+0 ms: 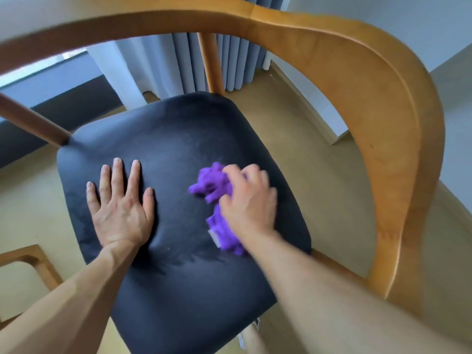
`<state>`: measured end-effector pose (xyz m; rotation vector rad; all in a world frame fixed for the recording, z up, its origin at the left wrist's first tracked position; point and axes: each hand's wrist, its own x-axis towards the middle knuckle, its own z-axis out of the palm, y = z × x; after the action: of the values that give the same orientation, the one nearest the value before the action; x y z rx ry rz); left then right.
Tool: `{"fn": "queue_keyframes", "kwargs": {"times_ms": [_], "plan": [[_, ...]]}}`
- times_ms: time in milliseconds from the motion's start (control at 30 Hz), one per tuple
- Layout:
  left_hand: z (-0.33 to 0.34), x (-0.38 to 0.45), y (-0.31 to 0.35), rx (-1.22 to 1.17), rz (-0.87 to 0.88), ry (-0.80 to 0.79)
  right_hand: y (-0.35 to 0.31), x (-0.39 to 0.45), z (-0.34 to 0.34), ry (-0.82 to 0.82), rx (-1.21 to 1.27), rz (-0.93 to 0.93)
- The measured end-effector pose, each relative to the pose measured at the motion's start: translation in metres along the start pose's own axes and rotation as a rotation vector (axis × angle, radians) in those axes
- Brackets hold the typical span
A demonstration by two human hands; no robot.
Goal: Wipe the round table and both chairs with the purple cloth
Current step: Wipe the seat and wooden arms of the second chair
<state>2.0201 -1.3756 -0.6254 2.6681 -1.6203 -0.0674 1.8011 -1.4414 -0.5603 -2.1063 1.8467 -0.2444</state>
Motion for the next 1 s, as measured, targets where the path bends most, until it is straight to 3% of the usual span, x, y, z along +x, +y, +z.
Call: {"fn": "queue_keyframes", "kwargs": {"times_ms": [200, 367, 633, 733, 833, 900, 1000], "plan": [[0.0, -0.001, -0.002, 0.016, -0.006, -0.032, 0.076, 0.036, -0.03, 0.019, -0.134, 0.213], [-0.002, 0.0, -0.002, 0.011, 0.014, -0.064, 0.046, 0.006, -0.012, 0.017, -0.04, 0.379], [-0.015, 0.005, -0.009, -0.074, 0.074, -0.157, -0.1, -0.069, 0.032, -0.133, 0.144, 0.086], [-0.027, 0.011, -0.017, -0.065, 0.144, -0.163, -0.089, -0.07, 0.028, -0.105, 0.069, 0.004], [-0.036, 0.017, -0.018, -0.008, 0.165, -0.19, -0.033, -0.051, 0.002, -0.067, -0.104, -0.048], [-0.041, 0.017, -0.012, 0.016, 0.143, -0.222, 0.019, -0.036, -0.021, -0.014, -0.252, 0.065], [-0.049, 0.004, 0.008, -0.023, 0.103, -0.25, 0.077, -0.022, -0.049, -0.044, -0.237, 0.563]]}}
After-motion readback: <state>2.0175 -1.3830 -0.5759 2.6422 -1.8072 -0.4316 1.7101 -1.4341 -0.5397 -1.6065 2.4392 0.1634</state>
